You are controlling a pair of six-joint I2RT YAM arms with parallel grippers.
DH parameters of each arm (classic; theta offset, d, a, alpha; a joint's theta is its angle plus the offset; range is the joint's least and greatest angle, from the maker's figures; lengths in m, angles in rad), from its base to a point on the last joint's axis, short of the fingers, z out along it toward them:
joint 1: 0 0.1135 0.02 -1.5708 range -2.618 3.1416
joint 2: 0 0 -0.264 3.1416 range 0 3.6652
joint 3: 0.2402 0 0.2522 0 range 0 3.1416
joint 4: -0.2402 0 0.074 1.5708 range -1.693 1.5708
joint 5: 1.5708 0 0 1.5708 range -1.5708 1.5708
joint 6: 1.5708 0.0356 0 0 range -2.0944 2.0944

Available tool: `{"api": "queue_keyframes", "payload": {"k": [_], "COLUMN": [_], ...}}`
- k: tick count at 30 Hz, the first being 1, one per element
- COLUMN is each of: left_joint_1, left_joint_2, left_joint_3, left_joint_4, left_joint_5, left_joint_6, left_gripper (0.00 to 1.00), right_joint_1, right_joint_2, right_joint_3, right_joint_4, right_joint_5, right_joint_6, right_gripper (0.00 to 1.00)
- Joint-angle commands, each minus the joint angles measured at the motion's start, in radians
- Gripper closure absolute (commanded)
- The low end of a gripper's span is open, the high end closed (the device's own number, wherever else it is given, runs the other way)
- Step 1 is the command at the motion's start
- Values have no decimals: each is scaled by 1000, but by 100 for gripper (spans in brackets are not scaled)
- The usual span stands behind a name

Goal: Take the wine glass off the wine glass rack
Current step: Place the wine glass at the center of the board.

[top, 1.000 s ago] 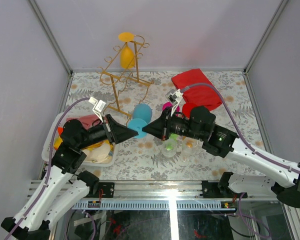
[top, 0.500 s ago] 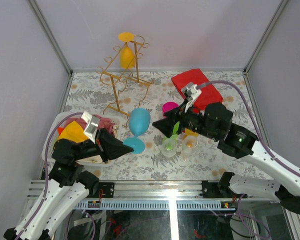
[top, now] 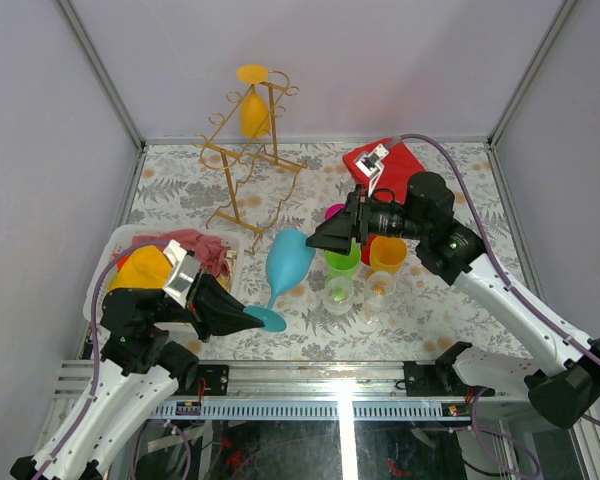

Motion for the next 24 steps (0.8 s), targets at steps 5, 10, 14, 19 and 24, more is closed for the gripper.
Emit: {"api": "queue_keyframes", "payload": {"k": [5,10,14,19,24], "left_joint_1": [-12,-13,-14,-14,-13], "left_joint_2": [3,-7,-3,2,-15], "left_joint_3": [9,9,12,32,100], "left_joint_4": [116,91,33,-86,-301], "left_joint_5": [44,15,-32,-98,-263], "left_joint_6": [-17,7,41,72,123], "left_gripper": [100,100,96,56,21], "right_joint_1": [0,0,0,0,0], "right_joint_2": [61,53,15,-74,-148], "right_joint_3": [-27,-84,-131,-103,-34], "right_joint_4": [285,556,720,478,100], "right_joint_5": [-295,-455,-499,-416,-304], "right_joint_6": [184,373,497,335,55], "right_gripper": [19,47,70,100,100]}}
